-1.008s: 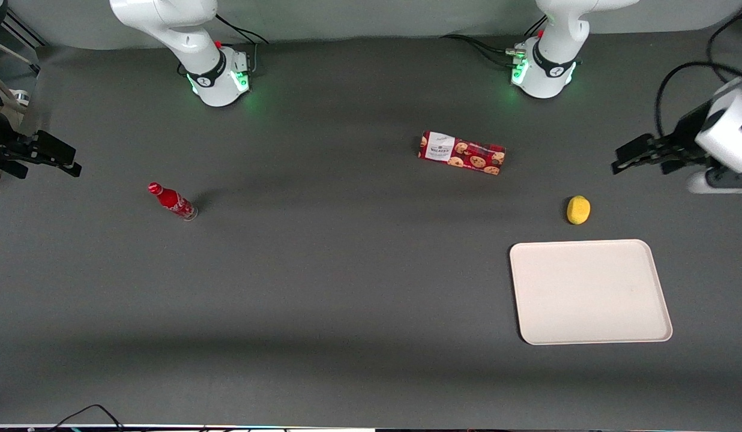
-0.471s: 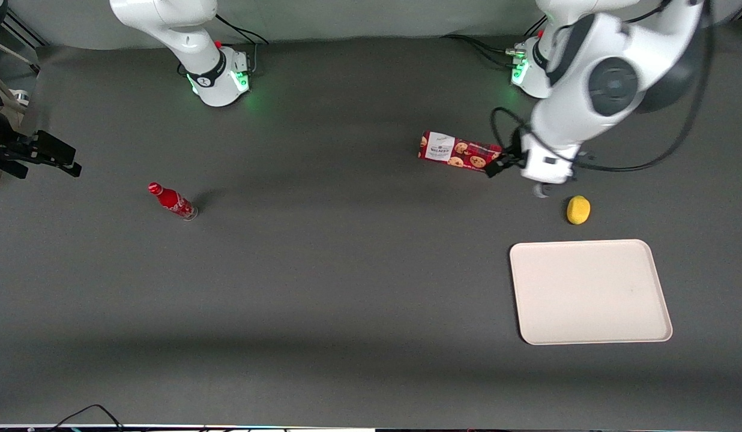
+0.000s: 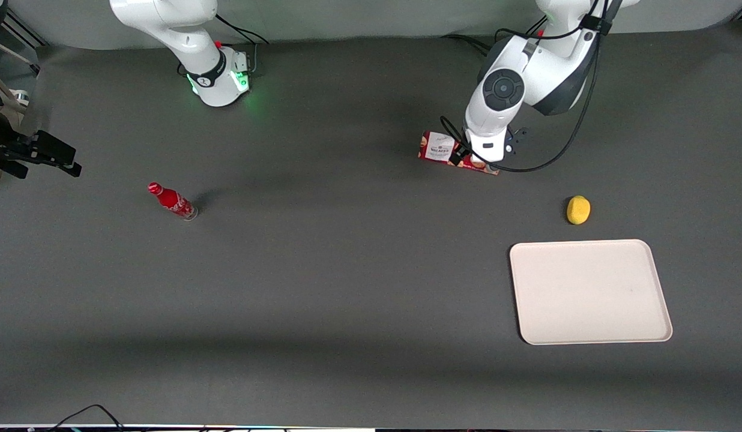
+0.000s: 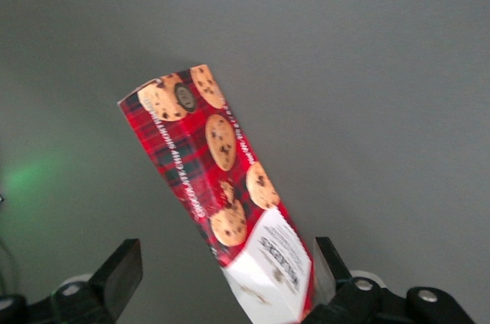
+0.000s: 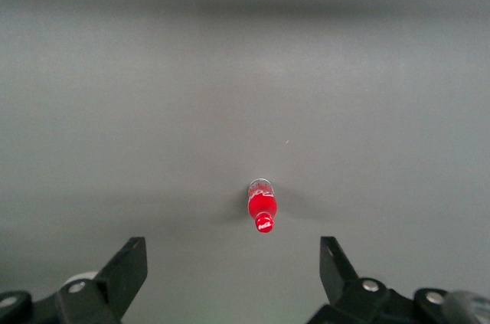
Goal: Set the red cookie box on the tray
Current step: 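Close the left gripper on the end of the red cookie box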
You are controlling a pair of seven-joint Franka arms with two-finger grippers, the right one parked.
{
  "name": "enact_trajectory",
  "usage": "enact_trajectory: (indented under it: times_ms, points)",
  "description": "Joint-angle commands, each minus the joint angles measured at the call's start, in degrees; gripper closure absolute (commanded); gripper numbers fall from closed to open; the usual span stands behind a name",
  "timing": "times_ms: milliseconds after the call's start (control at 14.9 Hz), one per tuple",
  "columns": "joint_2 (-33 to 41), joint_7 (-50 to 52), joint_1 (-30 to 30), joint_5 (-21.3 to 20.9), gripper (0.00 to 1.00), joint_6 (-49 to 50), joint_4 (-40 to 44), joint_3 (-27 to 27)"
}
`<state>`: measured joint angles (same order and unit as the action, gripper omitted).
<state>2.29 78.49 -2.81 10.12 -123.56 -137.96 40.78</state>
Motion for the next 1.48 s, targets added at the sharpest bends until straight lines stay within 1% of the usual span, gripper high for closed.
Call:
enact_trajectory:
  times_ms: [0, 202, 471, 807, 874, 1076, 1210, 1277, 1412]
  points:
    - [3.8, 1.7, -0.9, 0.6, 0.00, -5.9, -6.3, 1.7]
    - [2.8, 3.9, -0.9, 0.6, 0.00, -15.5, -10.8, 1.9]
    - [-0.8, 6.2, -0.7, 0.6, 0.00, -22.4, -13.3, 3.0]
    - [-3.2, 7.0, -0.7, 0.6, 0.01, -23.6, -13.7, 4.4]
    - [-3.7, 7.4, -0.8, 0.6, 0.04, -23.9, -13.9, 4.5]
    - [-4.6, 8.0, -0.8, 0.6, 0.19, -25.3, -14.1, 4.6]
    - [-5.4, 8.0, -0.8, 0.6, 0.33, -26.2, -14.1, 4.6]
    - [-5.6, 8.0, -0.8, 0.6, 0.46, -26.9, -14.1, 4.5]
    - [-6.3, 8.0, -0.9, 0.5, 0.78, -28.1, -14.0, 4.5]
